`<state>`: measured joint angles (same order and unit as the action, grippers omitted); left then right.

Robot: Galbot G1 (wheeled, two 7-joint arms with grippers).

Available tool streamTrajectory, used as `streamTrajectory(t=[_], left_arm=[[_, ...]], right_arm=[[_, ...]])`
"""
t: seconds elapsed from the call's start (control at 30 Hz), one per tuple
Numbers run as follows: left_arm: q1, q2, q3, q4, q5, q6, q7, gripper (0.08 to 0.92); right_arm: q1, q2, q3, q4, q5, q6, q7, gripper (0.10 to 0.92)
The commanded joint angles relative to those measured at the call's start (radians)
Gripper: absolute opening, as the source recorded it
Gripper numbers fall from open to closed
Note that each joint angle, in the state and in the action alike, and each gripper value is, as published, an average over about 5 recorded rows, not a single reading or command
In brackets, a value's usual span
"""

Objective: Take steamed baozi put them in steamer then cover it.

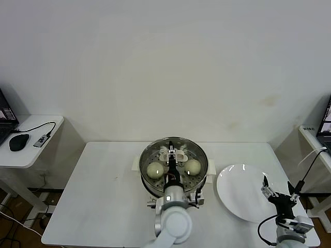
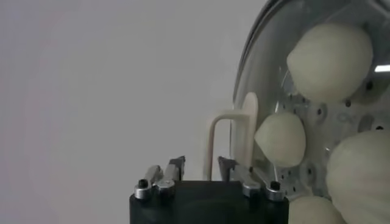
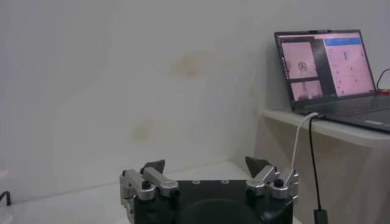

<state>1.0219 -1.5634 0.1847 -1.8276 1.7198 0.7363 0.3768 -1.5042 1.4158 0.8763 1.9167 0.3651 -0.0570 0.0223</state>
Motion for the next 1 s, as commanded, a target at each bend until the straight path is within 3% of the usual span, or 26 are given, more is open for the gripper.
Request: streamTrajectory(t=[0.03,0.2,0.43,0.57,0.8,1.0], left_arm=[[0.029,0.025,0.024,-0.119,-0.021,0.01,0.015,0.704],[0.052,0.035,0.032,-0.163,-0.035,0.009,0.018,0.81],[0.084,0.07,-0.007,-0.243,-0.173,-0.039,-0.031,0.823],[0.106,0.123,-0.145,-0.3,-0.418,-0.133,-0.106,0.823],[0.161,0.252,-0.365,-0.353,-0.993,-0.293,-0.358,0.823],[0.25,0.244,-0.552,-0.308,-1.358,-0.481,-0.451,0.823]], right_arm=[[-0.001,0.001,0.0,-0.001,-0.001,0.0,0.0,0.823],[-0.002,0.001,0.001,0.001,-0.003,-0.001,0.0,0.823],[-0.006,-0.002,-0.003,0.004,-0.009,0.002,-0.002,0.823],[-0.02,-0.016,-0.011,0.013,-0.01,0.007,-0.004,0.823],[-0.045,-0.038,-0.021,0.038,-0.015,0.021,-0.01,0.823],[-0.063,-0.06,-0.054,0.036,-0.072,0.083,-0.028,0.823]])
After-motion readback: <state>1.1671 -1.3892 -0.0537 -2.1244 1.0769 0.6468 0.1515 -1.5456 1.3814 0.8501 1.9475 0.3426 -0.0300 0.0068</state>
